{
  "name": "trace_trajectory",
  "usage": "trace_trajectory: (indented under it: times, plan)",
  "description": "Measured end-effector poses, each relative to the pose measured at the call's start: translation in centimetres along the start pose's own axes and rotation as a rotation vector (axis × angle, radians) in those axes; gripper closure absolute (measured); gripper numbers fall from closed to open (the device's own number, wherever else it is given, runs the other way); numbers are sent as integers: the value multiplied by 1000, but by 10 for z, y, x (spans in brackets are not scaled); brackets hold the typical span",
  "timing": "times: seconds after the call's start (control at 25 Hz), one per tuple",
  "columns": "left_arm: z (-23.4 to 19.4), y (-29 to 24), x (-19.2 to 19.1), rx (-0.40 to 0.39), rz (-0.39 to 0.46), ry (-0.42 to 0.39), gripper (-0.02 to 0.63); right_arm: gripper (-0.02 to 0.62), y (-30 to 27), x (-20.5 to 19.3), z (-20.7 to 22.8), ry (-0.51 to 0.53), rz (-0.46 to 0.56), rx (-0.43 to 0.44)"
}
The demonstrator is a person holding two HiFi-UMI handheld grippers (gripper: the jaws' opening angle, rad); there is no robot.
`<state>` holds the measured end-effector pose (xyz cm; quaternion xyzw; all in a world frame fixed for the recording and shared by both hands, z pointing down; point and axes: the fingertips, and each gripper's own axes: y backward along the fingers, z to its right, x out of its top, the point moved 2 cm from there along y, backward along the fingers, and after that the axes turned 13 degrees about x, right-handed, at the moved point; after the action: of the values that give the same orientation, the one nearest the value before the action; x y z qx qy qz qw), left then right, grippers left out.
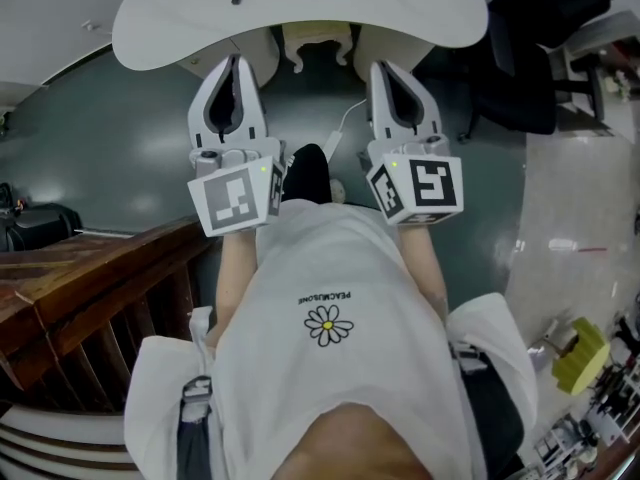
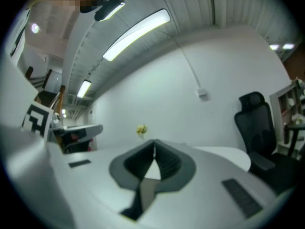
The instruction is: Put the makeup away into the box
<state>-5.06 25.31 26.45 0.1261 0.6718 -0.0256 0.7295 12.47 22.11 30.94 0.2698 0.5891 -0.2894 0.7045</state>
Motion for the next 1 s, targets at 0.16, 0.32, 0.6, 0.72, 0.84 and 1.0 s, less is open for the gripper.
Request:
trace_trajectory:
  times: [0.16, 0.32, 0.6, 0.72, 0.84, 1.0]
  plan:
    - [-2, -12, 2, 22, -6, 15, 588, 565, -1, 4, 8, 18, 6, -7]
    - [10, -26, -1, -10, 23, 11, 588, 566, -2, 1, 23, 27, 9, -26]
    - [8, -59, -11, -32, 28, 27, 588, 565, -27, -2, 38, 74, -13, -59]
    - [3, -77, -23, -33, 21, 47, 588, 566, -43, -9, 46, 86, -40, -68]
    - [-4, -102, -38, -34, 0, 58, 588, 565, -66, -17, 55, 92, -68, -75]
    - [-13, -146, -51, -35, -19, 60, 588, 565, -102, -22, 69, 102, -105, -86]
